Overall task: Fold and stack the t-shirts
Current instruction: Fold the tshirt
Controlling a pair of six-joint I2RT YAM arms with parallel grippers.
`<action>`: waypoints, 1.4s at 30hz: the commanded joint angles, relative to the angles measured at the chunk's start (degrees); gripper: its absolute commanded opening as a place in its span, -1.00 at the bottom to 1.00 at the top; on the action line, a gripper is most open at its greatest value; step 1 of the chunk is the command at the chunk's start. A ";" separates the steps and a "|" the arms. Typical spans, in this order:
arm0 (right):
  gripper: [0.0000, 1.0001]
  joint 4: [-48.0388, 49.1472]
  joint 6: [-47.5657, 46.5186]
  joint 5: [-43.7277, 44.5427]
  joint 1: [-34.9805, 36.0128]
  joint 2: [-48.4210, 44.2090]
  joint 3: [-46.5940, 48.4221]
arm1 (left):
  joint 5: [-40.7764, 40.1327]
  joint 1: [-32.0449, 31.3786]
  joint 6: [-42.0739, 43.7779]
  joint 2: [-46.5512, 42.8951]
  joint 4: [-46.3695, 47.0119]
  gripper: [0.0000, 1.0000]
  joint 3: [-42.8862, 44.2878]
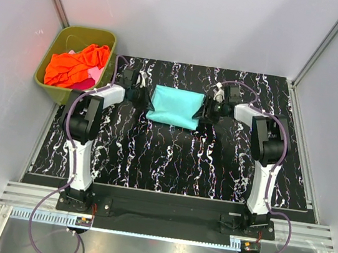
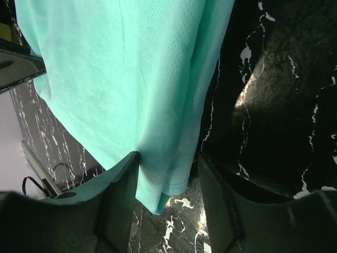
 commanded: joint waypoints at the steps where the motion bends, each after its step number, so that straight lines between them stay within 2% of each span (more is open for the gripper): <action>1: 0.05 3.54 0.18 -0.55 0.83 -2.35 -1.75 | 0.03 0.06 0.17 -2.17 2.89 -0.64 -0.96; 2: -0.02 3.98 0.45 -0.64 0.83 -2.35 -2.54 | 0.03 0.06 -0.18 -2.17 2.80 -0.69 -1.14; 3: -0.25 4.68 0.62 -0.73 0.83 -2.70 -2.89 | 0.03 0.06 -0.35 -2.35 2.89 -0.80 -1.58; 7: -0.58 6.88 3.86 -1.43 0.83 -4.63 -5.61 | 0.91 -0.12 -2.37 -4.01 2.98 -0.91 -4.30; 9: -0.61 8.90 5.63 -0.99 1.00 -7.17 -8.95 | 0.56 -1.08 -4.48 -6.91 4.03 -0.91 -7.88; 14: -0.64 12.07 11.17 -1.78 1.53 -11.75 -16.50 | -1.11 -2.93 -10.09 -13.15 5.09 -0.70 -14.58; 16: -0.62 14.45 13.28 -2.74 1.44 -12.72 -17.92 | -0.85 -2.84 -11.16 -14.65 4.91 -0.62 -16.69; 19: -0.49 14.36 14.16 -3.71 1.44 -13.77 -19.59 | -3.04 -2.93 -12.13 -17.37 1.94 -0.48 -16.88; 20: -0.38 14.45 14.16 -3.28 1.53 -14.38 -20.55 | -4.26 -2.84 -11.26 -17.99 -1.73 -0.33 -15.05; 22: -0.23 14.01 14.16 -1.70 1.53 -16.14 -21.35 | -7.87 -2.93 -9.94 -18.61 -4.83 -0.30 -13.10; 23: -0.13 13.57 13.90 -1.26 1.36 -16.76 -21.61 | -9.45 -2.76 -8.80 -18.96 -7.63 -0.26 -10.92; 24: 0.08 12.70 13.38 -0.04 1.44 -17.72 -21.44 | -12.07 -2.84 -8.18 -19.05 -8.79 -0.23 -9.94; 25: 0.13 10.08 12.76 0.93 1.44 -17.99 -21.09 | -13.06 -2.84 -7.74 -19.22 -9.76 -0.20 -8.89; 28: 0.19 4.44 10.30 4.45 1.36 -18.35 -18.63 | -13.42 -2.93 -6.33 -19.75 -10.82 -0.14 -5.81; 31: 0.19 1.01 8.10 5.69 0.83 -17.30 -15.47 | -10.44 -3.54 -4.75 -18.09 -10.56 -0.14 -1.68; 38: 0.25 -3.56 4.06 4.99 -0.66 -9.93 -2.75 | -5.42 -4.51 -3.17 -7.82 -6.79 -0.17 6.93; 42: 0.25 -6.03 2.21 4.55 -1.63 -5.09 3.77 | -5.59 -4.60 -2.12 -2.45 -5.46 -0.17 10.63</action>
